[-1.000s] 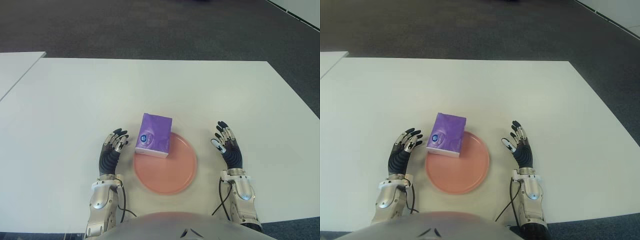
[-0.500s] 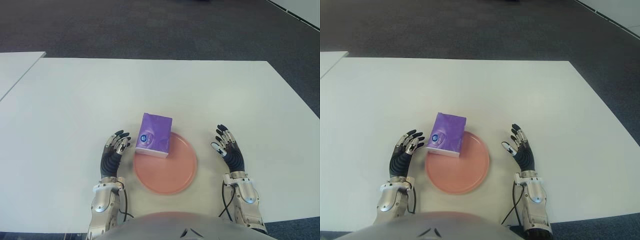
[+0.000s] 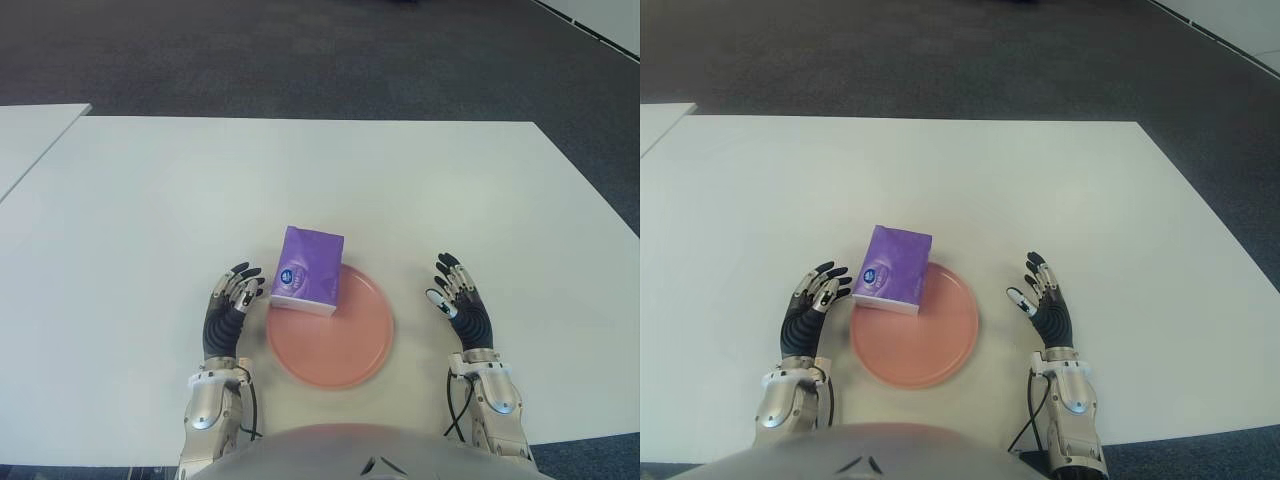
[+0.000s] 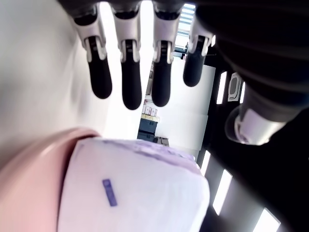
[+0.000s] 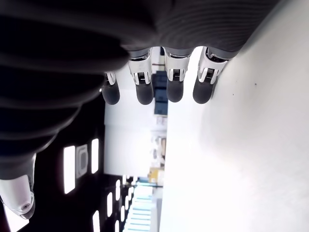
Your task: Put the tissue paper into the plate.
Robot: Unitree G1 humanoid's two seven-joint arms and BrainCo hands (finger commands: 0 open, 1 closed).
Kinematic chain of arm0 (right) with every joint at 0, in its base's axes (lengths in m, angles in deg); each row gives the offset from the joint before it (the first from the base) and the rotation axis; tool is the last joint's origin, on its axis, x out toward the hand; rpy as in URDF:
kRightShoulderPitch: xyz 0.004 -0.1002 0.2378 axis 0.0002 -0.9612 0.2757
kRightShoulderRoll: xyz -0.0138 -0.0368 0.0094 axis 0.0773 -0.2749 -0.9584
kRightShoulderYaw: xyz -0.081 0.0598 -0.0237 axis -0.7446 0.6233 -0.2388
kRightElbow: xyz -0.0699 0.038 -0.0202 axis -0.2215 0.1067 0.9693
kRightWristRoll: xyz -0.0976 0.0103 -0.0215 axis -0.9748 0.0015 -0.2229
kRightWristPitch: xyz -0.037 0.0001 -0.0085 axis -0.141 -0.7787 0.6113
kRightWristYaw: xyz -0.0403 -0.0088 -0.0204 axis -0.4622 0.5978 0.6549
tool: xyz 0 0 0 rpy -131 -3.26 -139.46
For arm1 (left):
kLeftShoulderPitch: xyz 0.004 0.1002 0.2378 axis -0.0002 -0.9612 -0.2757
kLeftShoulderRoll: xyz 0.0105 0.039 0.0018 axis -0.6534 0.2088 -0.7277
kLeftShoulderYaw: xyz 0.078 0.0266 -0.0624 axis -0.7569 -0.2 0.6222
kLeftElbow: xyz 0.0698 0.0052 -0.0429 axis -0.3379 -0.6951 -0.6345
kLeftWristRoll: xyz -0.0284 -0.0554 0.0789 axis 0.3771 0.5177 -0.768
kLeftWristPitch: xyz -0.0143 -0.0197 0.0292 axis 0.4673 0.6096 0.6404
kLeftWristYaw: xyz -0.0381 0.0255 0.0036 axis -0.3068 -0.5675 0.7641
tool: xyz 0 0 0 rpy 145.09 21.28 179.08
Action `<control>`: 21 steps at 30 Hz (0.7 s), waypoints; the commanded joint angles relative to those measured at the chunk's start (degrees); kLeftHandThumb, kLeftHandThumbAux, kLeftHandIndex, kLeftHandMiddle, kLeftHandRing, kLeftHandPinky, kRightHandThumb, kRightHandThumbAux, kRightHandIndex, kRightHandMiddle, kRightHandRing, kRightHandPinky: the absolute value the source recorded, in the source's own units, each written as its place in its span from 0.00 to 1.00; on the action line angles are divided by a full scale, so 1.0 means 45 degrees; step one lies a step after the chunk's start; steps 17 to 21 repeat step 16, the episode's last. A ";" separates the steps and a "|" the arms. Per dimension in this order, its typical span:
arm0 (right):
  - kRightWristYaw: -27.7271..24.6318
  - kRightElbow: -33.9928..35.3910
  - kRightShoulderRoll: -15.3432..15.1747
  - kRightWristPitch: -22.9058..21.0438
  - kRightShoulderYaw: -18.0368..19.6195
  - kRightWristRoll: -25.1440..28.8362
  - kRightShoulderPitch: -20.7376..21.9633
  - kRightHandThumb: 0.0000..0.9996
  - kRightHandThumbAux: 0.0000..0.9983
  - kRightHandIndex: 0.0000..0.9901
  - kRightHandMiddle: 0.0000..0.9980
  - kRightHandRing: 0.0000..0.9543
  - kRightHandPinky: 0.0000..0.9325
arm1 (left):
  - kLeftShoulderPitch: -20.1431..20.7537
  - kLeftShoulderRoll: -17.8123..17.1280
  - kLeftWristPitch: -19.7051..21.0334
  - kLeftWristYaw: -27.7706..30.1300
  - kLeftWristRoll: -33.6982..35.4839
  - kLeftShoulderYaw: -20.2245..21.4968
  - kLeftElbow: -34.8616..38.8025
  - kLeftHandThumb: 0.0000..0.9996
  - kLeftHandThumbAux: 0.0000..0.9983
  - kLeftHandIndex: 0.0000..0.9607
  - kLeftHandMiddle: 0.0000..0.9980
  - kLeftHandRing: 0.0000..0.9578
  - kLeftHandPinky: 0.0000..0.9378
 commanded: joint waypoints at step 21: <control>-0.0033 -0.1520 0.0222 -0.0808 -0.0174 -0.0014 -0.0723 0.15 0.56 0.01 0.03 0.00 0.00 | -0.0371 0.0545 0.0432 -0.0182 0.0020 -0.0325 -0.0281 0.24 0.57 0.26 0.32 0.36 0.38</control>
